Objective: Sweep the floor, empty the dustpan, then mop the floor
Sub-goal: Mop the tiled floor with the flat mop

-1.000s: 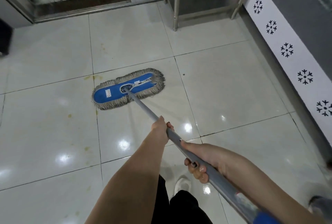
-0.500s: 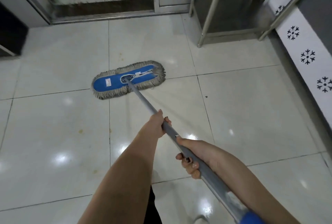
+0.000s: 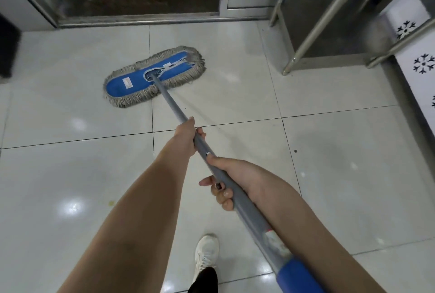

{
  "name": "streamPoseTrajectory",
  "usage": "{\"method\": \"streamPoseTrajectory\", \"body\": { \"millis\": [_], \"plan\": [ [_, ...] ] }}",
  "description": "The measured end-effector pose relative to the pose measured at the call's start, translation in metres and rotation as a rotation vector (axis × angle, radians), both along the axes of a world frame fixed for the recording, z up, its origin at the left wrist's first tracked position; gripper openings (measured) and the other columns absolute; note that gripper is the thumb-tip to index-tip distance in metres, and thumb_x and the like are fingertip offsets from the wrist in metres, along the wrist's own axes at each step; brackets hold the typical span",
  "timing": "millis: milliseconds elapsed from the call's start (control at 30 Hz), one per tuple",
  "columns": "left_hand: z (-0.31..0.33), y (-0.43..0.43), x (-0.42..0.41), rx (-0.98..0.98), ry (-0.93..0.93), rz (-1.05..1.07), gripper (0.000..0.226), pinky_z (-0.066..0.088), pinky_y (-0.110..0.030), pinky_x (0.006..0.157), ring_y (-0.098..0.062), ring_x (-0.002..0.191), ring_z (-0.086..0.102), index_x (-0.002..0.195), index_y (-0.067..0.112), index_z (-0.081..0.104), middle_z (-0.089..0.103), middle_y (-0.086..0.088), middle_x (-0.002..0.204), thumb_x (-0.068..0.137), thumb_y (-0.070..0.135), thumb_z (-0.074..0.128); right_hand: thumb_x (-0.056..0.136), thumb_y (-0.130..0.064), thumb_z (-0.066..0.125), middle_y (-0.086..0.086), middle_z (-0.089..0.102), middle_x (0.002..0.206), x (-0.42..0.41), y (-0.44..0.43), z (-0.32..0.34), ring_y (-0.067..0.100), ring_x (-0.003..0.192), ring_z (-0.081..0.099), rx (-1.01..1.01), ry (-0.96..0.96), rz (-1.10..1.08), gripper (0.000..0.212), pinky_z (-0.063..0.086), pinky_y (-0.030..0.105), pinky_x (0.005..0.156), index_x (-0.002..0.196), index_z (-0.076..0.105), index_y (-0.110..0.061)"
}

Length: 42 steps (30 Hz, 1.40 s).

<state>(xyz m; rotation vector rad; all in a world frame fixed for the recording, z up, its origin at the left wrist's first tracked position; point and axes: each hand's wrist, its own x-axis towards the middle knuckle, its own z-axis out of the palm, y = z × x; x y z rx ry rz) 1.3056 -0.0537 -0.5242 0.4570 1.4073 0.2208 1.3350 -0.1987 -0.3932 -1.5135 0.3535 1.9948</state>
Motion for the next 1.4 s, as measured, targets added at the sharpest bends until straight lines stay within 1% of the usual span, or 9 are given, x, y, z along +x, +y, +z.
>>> {"method": "streamPoseTrajectory", "body": {
  "millis": [133,267,400,600,767,867,967,1267,1400],
  "plan": [
    [-0.001,0.013,0.004,0.028,0.073,-0.059,0.030,0.036,-0.019,0.039,-0.009,0.018,0.039,0.076,0.013,0.041,0.043,0.002,0.029,0.099,0.031,0.045,0.092,-0.047,0.052,-0.003,0.038,0.039,0.001,0.010,-0.007,0.005,0.023,0.033,0.005,0.019,-0.055,0.045,0.029,0.009,0.030,0.067,0.048,-0.009],
    [0.004,-0.001,-0.007,0.060,0.165,-0.138,0.022,0.037,-0.018,0.038,-0.010,0.018,0.039,0.092,0.010,0.044,0.045,-0.002,0.054,0.099,0.031,0.045,0.091,-0.046,0.053,-0.003,0.039,0.038,-0.017,-0.006,-0.007,0.006,0.022,0.033,-0.020,0.051,-0.096,0.045,0.028,0.007,0.030,0.065,0.044,-0.011],
    [0.006,-0.029,-0.027,0.069,0.209,-0.171,0.022,0.038,-0.013,0.032,-0.009,0.019,0.039,0.103,0.011,0.042,0.045,-0.005,0.059,0.098,0.032,0.046,0.090,-0.045,0.057,-0.001,0.041,0.041,-0.045,-0.039,-0.004,0.007,0.024,0.034,-0.026,0.088,-0.151,0.044,0.028,0.008,0.031,0.064,0.045,-0.011],
    [0.018,-0.113,-0.048,0.064,0.194,-0.229,0.021,0.040,-0.020,0.044,-0.009,0.020,0.040,0.108,0.011,0.041,0.046,-0.005,0.059,0.099,0.030,0.042,0.090,-0.046,0.055,-0.002,0.040,0.037,-0.060,-0.121,0.016,0.007,0.023,0.033,-0.042,0.063,-0.127,0.044,0.028,0.008,0.030,0.065,0.044,-0.012],
    [0.027,-0.201,-0.065,0.065,0.170,-0.261,0.022,0.040,-0.024,0.044,-0.015,0.046,0.045,0.110,0.010,0.041,0.046,-0.005,0.060,0.100,0.029,0.041,0.092,-0.048,0.052,-0.004,0.038,0.037,-0.076,-0.206,0.026,0.005,0.023,0.033,-0.025,0.037,-0.098,0.043,0.028,0.009,0.030,0.072,0.049,-0.009],
    [0.030,-0.253,-0.081,0.076,0.165,-0.282,0.021,0.039,-0.024,0.044,-0.015,0.049,0.044,0.110,0.010,0.041,0.046,-0.005,0.060,0.100,0.029,0.041,0.093,-0.046,0.052,-0.003,0.039,0.038,-0.091,-0.257,0.028,0.005,0.023,0.033,-0.008,0.005,-0.097,0.039,0.029,0.008,0.031,0.083,0.053,-0.008],
    [0.031,-0.307,-0.098,0.065,0.168,-0.300,0.021,0.039,-0.025,0.045,-0.015,0.049,0.045,0.110,0.010,0.041,0.047,-0.004,0.060,0.100,0.029,0.040,0.092,-0.043,0.054,-0.002,0.041,0.040,-0.109,-0.311,0.030,0.006,0.024,0.035,0.001,0.000,-0.096,0.038,0.031,0.010,0.030,0.078,0.052,-0.008],
    [0.071,-0.416,-0.150,0.072,0.117,-0.204,0.021,0.037,-0.022,0.047,-0.012,0.049,0.042,0.091,0.007,0.039,0.045,-0.004,0.059,0.102,0.025,0.037,0.095,-0.028,0.053,0.004,0.048,0.049,-0.157,-0.406,0.057,0.009,0.027,0.044,0.099,0.036,-0.134,0.034,0.038,0.013,0.030,0.071,0.049,-0.005],
    [0.093,-0.447,-0.177,0.033,0.077,-0.109,0.032,0.034,-0.021,0.045,-0.009,0.029,0.043,0.072,0.010,0.035,0.041,0.000,0.027,0.102,0.023,0.039,0.095,-0.041,0.051,0.002,0.040,0.056,-0.185,-0.424,0.076,0.006,0.023,0.038,0.078,0.013,-0.103,0.043,0.033,0.011,0.028,0.069,0.046,-0.007]
  ]
}}
